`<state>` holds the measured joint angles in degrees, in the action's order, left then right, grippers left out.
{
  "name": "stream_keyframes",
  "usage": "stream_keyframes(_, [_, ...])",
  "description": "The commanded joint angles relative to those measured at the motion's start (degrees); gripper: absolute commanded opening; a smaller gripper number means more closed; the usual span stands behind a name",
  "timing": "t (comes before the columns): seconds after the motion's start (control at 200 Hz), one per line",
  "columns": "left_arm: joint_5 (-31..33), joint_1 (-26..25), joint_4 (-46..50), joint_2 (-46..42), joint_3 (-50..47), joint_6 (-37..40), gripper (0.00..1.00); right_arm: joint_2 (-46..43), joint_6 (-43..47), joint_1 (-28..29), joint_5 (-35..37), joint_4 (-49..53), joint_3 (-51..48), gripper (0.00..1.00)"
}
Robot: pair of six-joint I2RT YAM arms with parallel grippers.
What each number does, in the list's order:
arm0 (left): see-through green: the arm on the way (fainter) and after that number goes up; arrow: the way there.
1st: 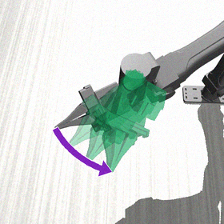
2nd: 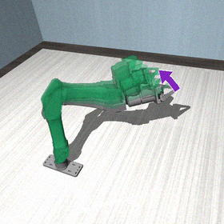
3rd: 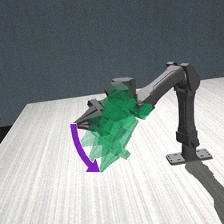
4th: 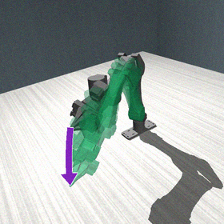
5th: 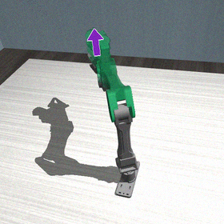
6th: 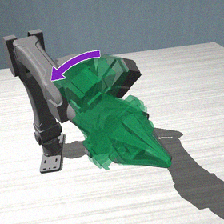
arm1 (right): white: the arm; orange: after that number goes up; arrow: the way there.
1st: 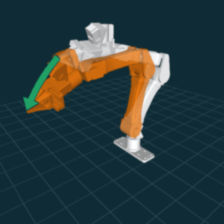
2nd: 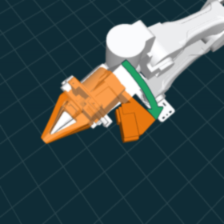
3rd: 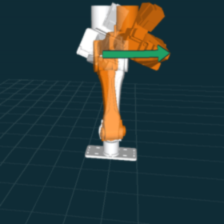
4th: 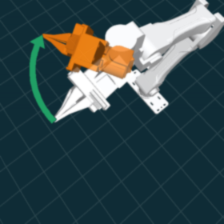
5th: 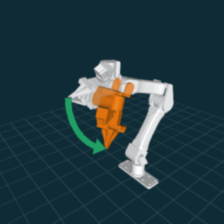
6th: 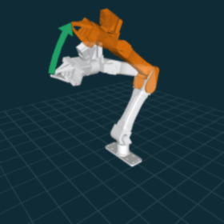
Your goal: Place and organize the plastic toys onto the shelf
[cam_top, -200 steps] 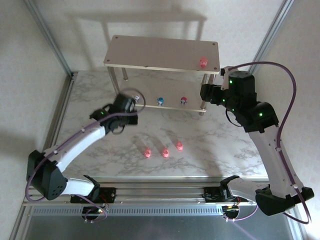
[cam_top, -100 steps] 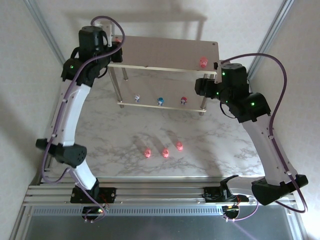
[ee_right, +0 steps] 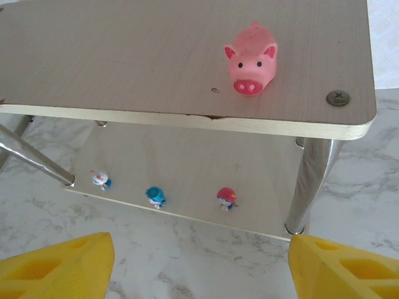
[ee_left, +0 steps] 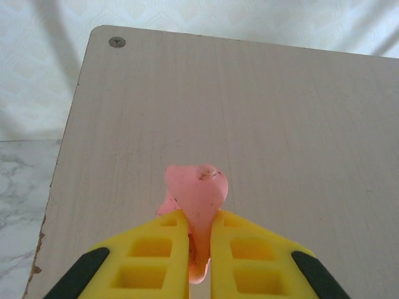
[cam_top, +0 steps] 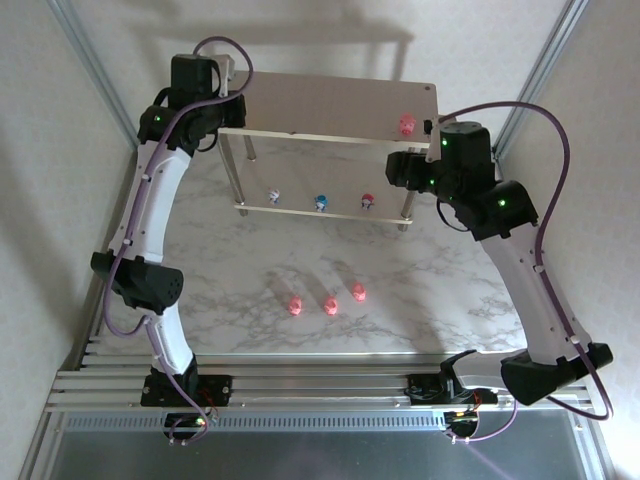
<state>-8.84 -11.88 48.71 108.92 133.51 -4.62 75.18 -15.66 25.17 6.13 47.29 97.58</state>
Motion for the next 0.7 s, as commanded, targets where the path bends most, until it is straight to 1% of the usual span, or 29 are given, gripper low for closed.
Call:
stream_keyframes(0.0, [-1.45, 0.66, 0.32, 0.45, 1.58, 0.93, 0.12, 0.66, 0.72, 0.74, -0.56, -1.5, 1.74, 0.74])
stream_keyframes(0.34, [-1.8, 1.51, 0.23, 1.97, 1.41, 0.41, 0.13, 0.8, 0.61, 1.02, -0.34, -1.72, 1.56, 0.75])
stream_keyframes(0.425, [-1.63, 1.73, -0.05, 2.32, 1.15, 0.06, 0.18, 0.7, 0.46, 1.06, -0.42, -1.77, 1.39, 0.75])
stream_keyframes(0.606, [-1.81, 1.95, -0.02, 3.22, 0.82, -0.21, 0.24, 0.54, 0.43, 1.19, -0.17, -2.04, 1.12, 0.75])
stream_keyframes(0.691, [-1.77, 1.95, -0.36, 3.31, 0.48, -0.46, 0.29, 0.46, 0.37, 1.17, -0.16, -2.17, 0.97, 0.75])
